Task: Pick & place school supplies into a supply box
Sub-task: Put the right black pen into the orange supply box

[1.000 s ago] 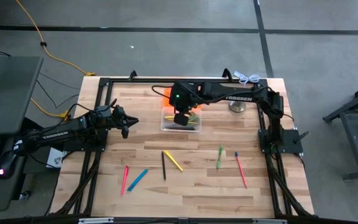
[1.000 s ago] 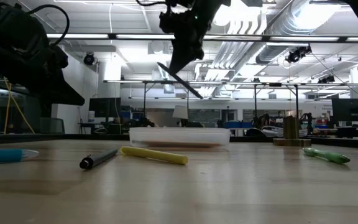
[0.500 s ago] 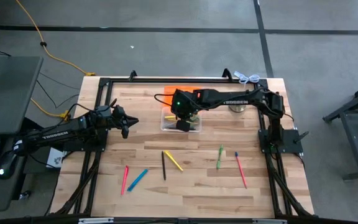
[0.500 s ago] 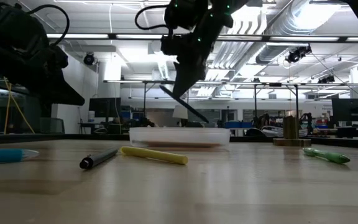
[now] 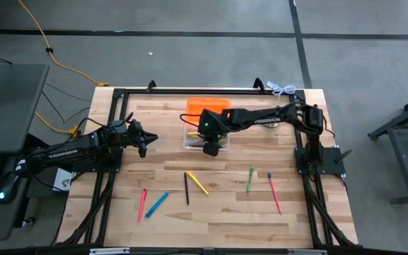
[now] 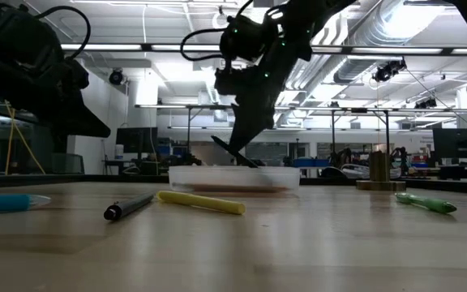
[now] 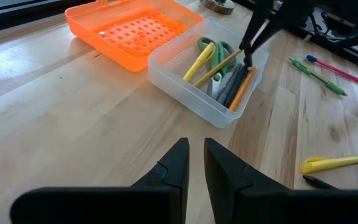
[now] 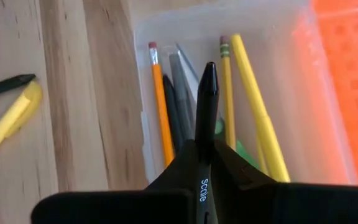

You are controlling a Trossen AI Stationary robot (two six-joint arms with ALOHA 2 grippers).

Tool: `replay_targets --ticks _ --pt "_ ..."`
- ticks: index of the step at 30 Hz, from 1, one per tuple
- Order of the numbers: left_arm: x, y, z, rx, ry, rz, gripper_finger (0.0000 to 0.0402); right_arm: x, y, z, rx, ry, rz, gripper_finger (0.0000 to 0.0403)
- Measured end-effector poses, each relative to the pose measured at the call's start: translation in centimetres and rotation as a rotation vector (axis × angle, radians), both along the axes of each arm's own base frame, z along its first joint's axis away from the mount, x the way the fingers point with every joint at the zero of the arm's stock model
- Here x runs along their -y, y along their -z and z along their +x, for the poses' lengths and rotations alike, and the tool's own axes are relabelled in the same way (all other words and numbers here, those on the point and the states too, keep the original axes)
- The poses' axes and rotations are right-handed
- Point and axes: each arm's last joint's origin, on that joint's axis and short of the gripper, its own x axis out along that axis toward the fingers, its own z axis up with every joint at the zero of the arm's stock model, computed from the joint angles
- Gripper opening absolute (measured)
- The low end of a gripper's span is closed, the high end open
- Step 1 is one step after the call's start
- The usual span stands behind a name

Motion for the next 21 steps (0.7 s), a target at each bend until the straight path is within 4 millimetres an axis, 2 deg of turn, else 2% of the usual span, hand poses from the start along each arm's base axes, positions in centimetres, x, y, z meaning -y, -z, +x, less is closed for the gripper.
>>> replay_targets --ticks 21 --pt "0.0 -0.01 0.0 0.0 0.0 0.0 0.0079 -0.02 0.37 0.01 0.025 -0.017 0.029 0.0017"
